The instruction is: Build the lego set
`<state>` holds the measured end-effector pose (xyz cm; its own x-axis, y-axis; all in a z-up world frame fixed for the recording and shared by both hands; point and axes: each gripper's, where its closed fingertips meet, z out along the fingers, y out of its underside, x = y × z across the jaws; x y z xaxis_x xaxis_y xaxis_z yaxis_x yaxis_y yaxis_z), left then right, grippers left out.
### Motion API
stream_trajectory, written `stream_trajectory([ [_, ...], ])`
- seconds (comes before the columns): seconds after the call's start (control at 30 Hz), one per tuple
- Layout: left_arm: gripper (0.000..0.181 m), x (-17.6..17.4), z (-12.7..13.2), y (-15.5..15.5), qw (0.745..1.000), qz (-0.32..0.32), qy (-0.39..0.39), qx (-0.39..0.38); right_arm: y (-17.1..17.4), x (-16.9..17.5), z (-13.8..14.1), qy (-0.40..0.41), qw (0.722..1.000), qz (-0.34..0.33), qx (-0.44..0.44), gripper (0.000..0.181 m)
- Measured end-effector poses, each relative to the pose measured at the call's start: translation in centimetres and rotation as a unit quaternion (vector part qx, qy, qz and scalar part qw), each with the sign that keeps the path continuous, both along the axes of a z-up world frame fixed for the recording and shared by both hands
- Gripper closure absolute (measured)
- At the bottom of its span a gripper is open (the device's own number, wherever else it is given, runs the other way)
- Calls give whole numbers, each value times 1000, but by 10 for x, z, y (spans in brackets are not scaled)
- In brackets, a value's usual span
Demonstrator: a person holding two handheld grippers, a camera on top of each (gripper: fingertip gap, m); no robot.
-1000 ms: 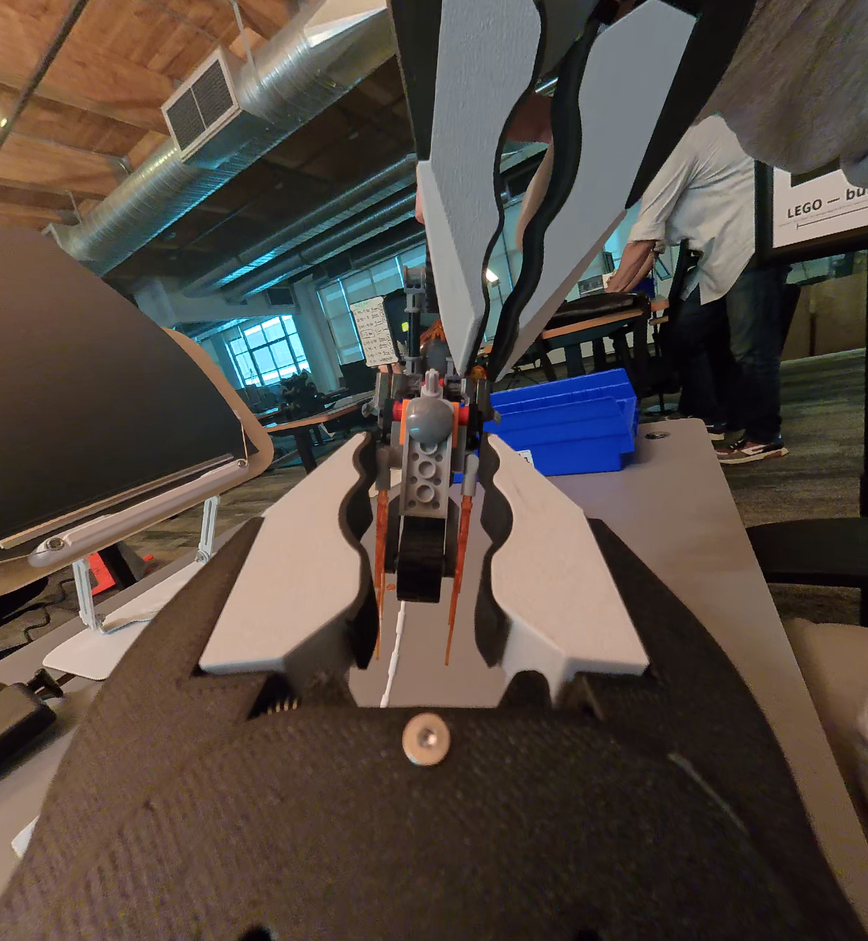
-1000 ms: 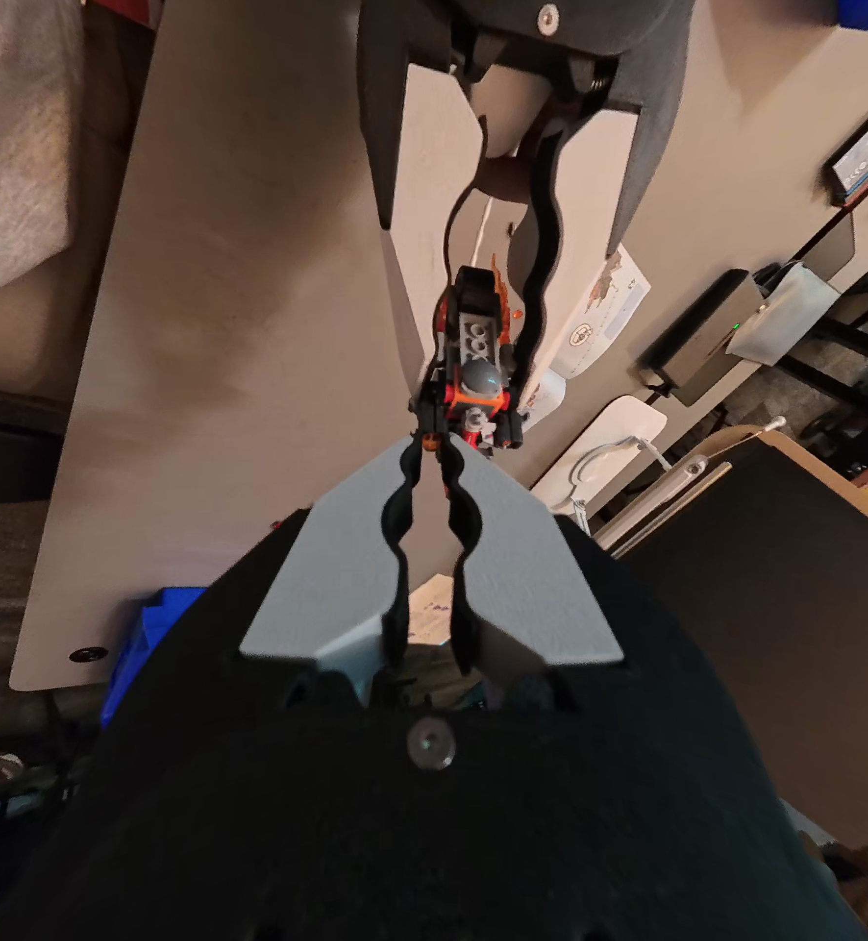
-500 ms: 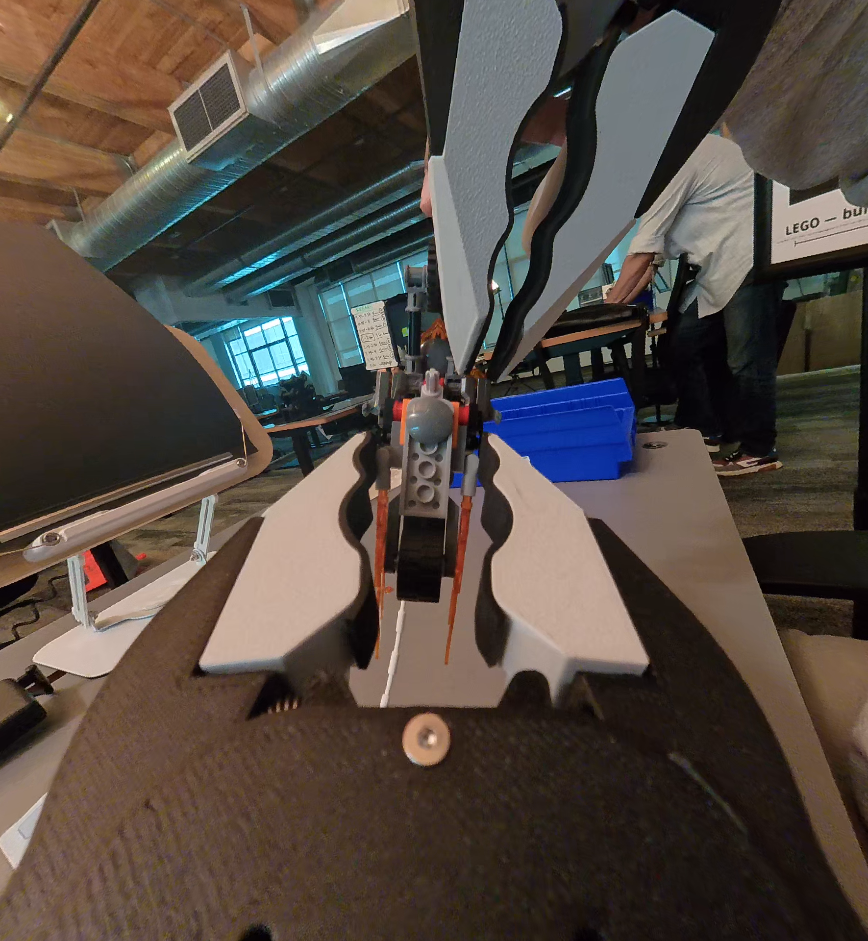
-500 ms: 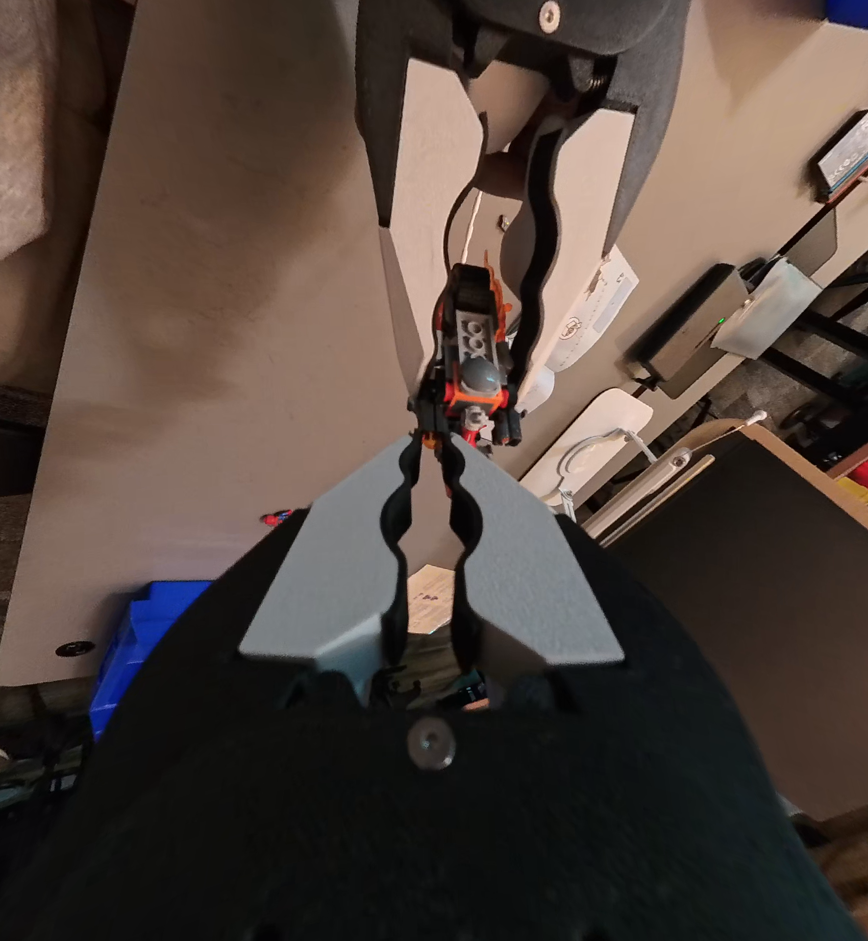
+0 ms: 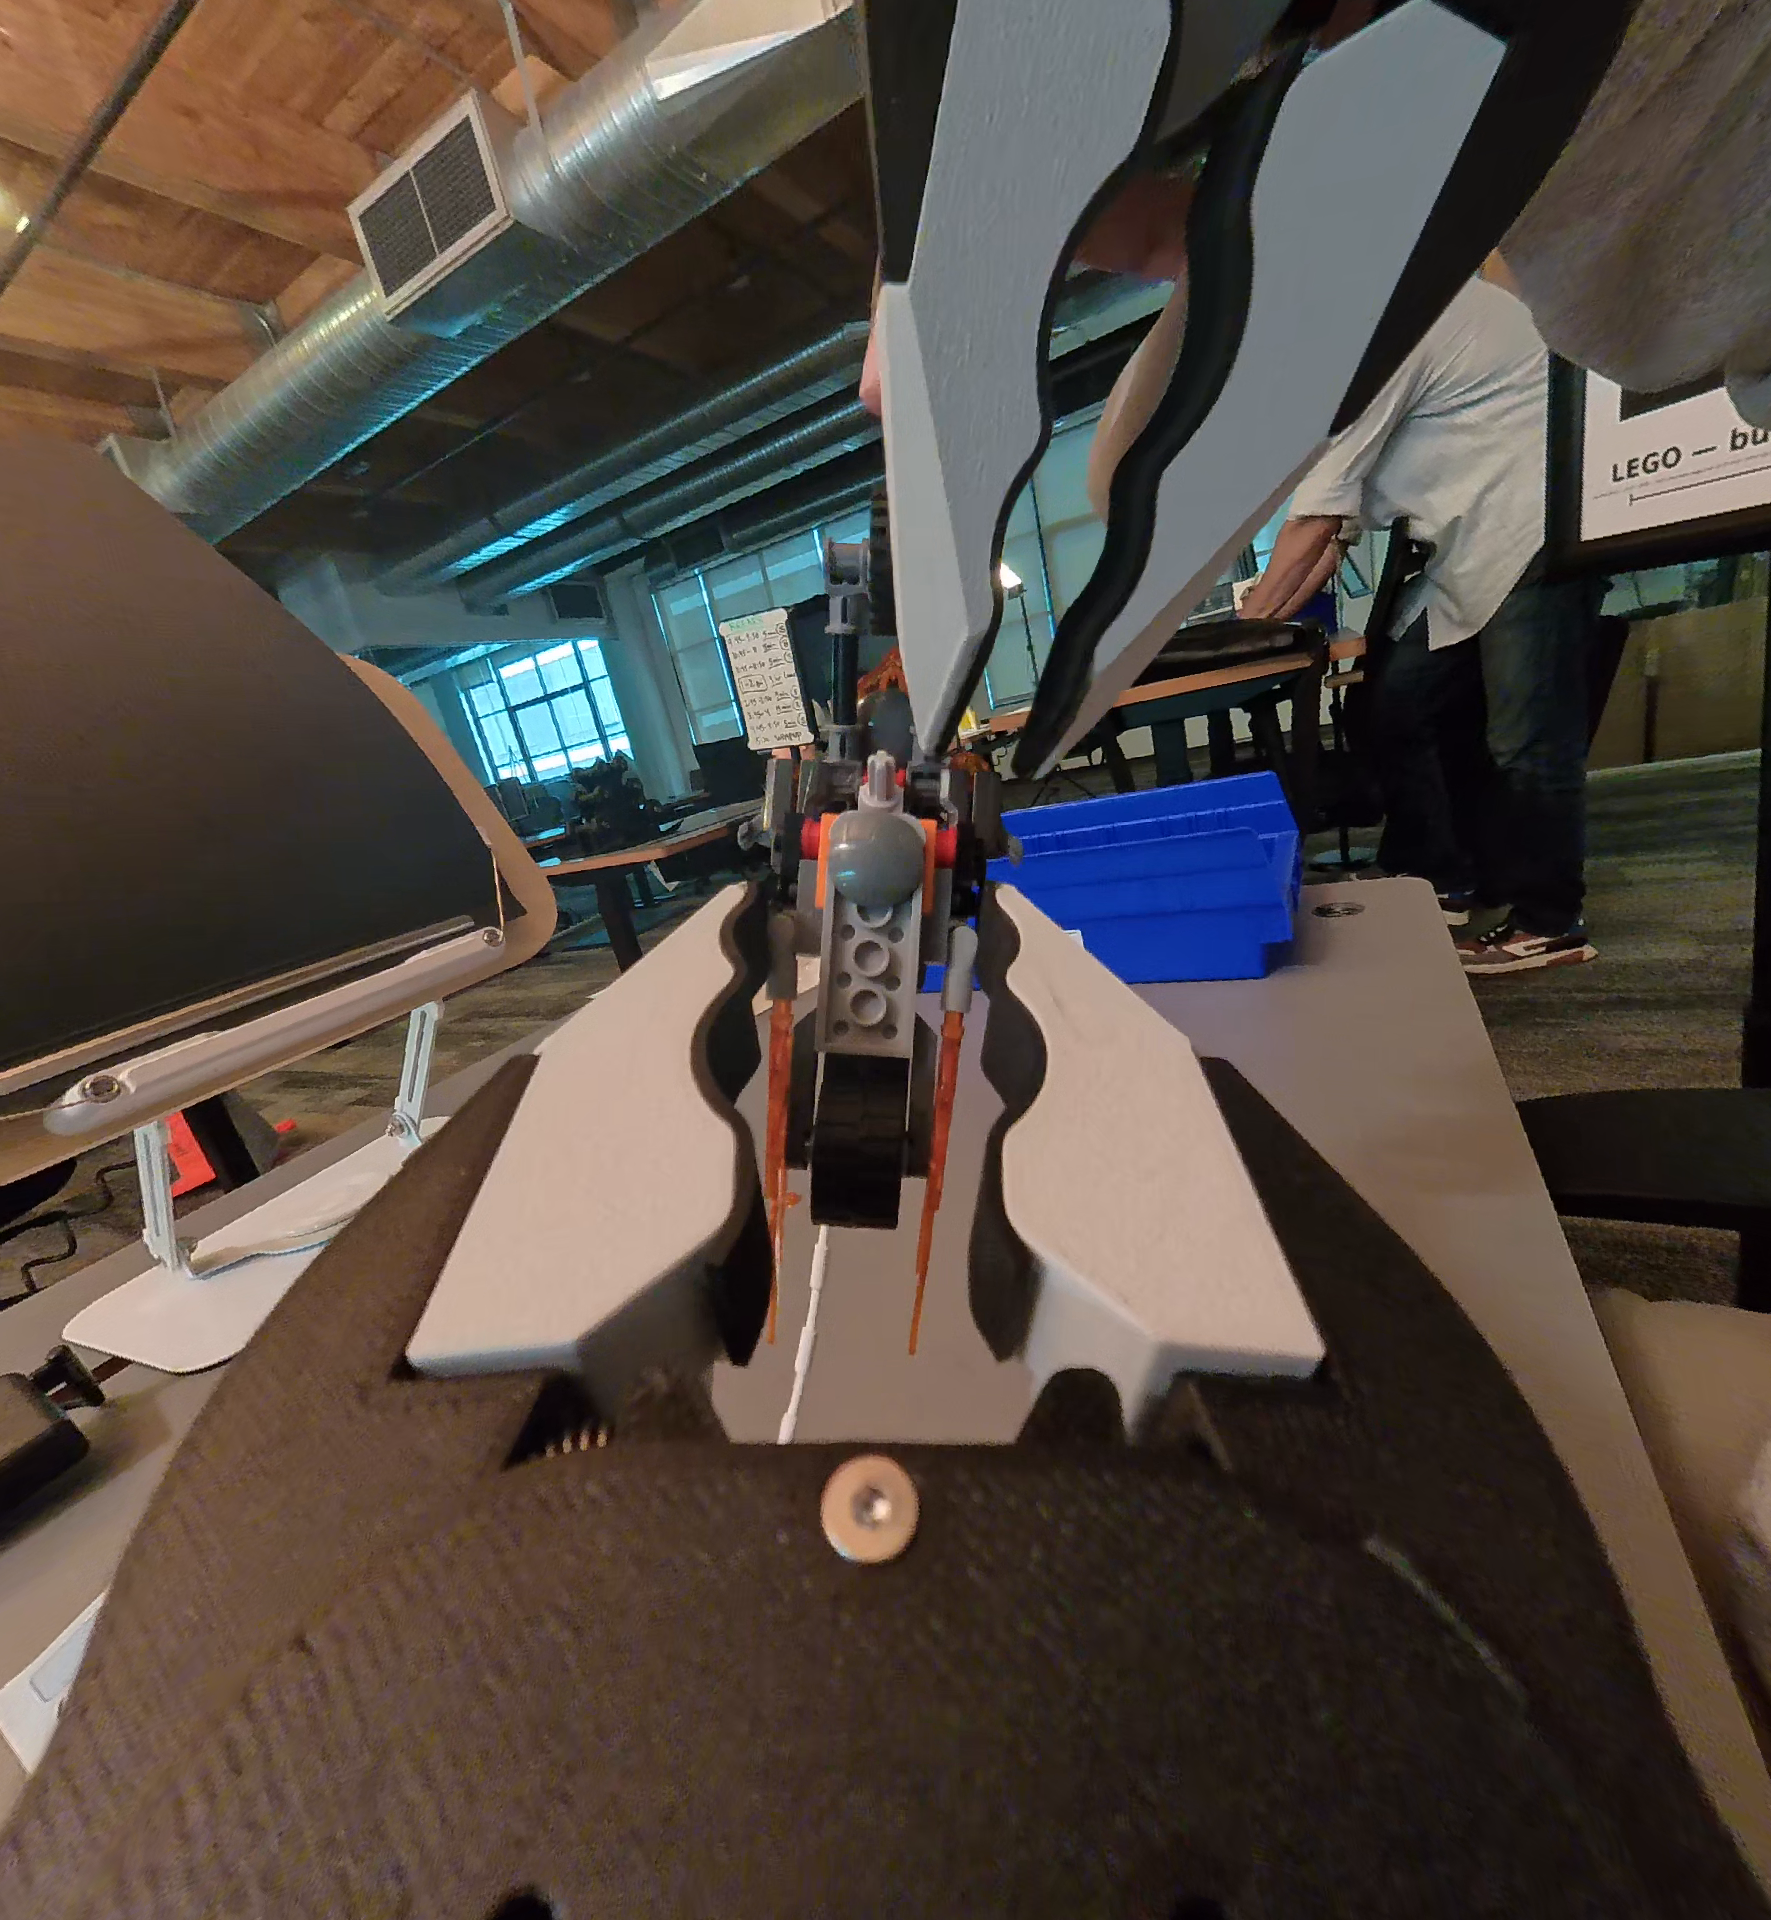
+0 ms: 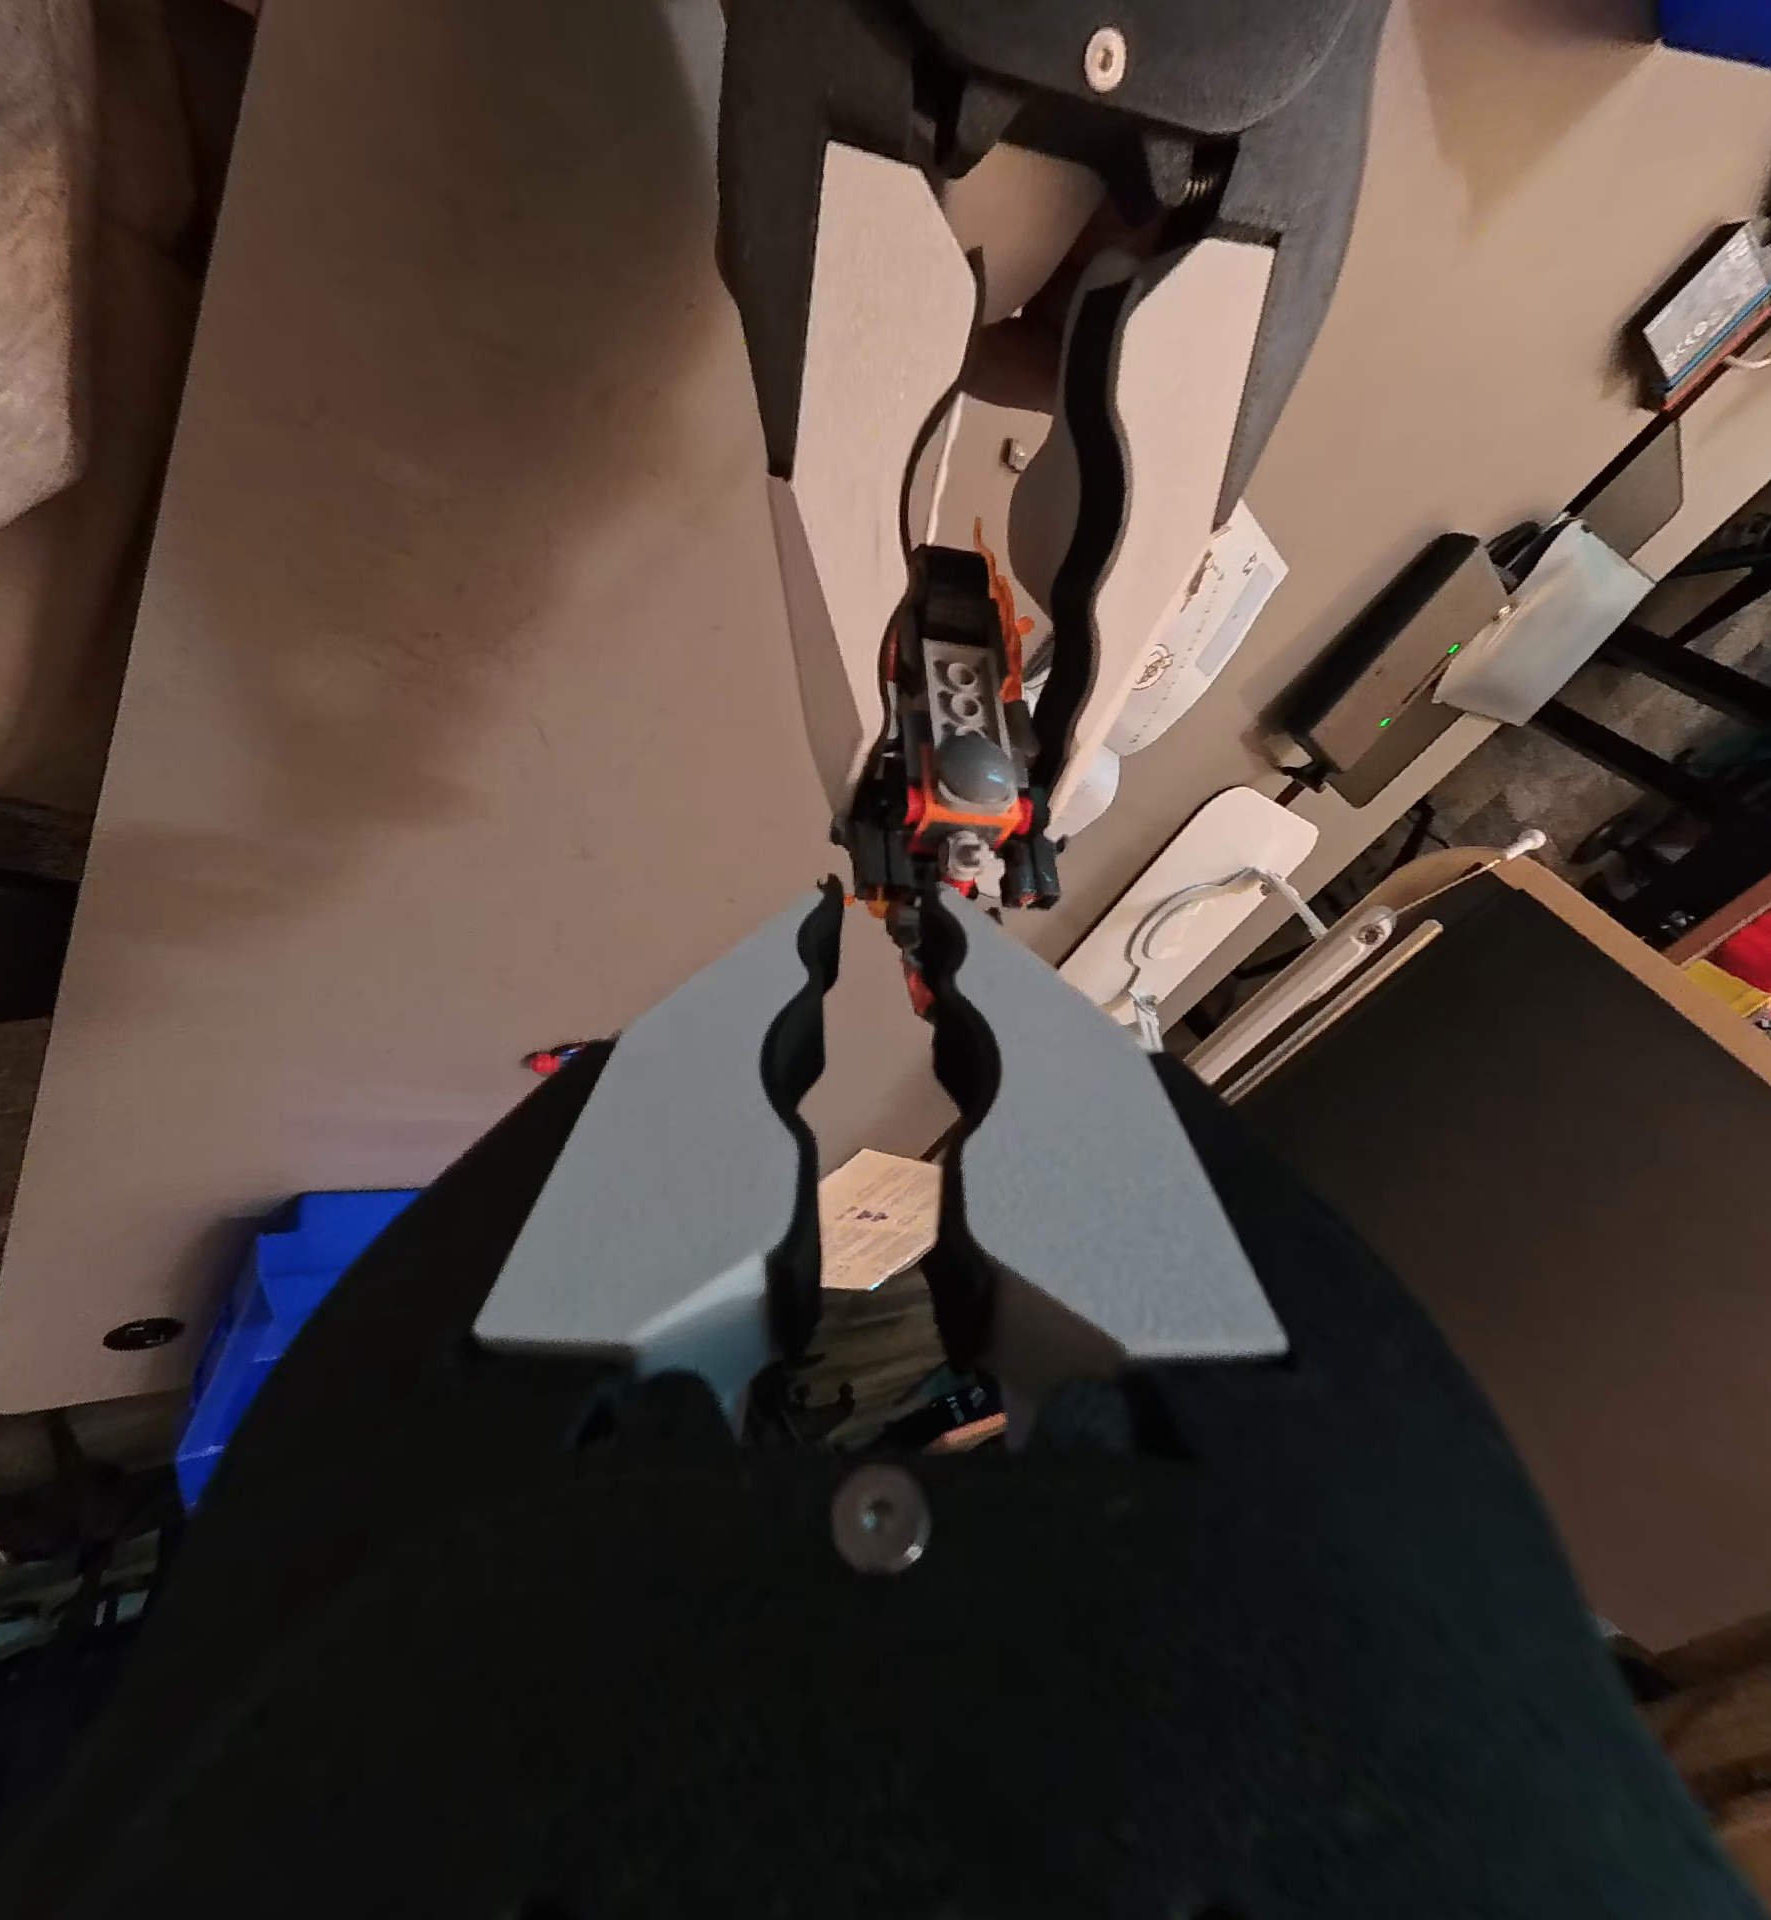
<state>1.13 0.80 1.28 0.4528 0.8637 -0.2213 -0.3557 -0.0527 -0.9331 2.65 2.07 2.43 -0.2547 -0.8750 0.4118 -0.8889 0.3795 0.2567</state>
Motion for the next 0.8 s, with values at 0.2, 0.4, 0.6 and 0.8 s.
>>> stream_trajectory([
  [0.2,145,-1,1,-6,1000,-1,-2,27,-6,6,12,-10,999,1,-51,154],
  [0.4,145,3,13,-26,994,-10,8,108,-18,25,37,-126,952,-7,-278,126],
  [0.6,145,10,28,-42,988,4,31,149,-10,32,68,-371,703,-42,-605,134],
  [0.8,145,10,34,-39,987,24,46,152,-3,31,67,-516,563,-37,-645,138],
])
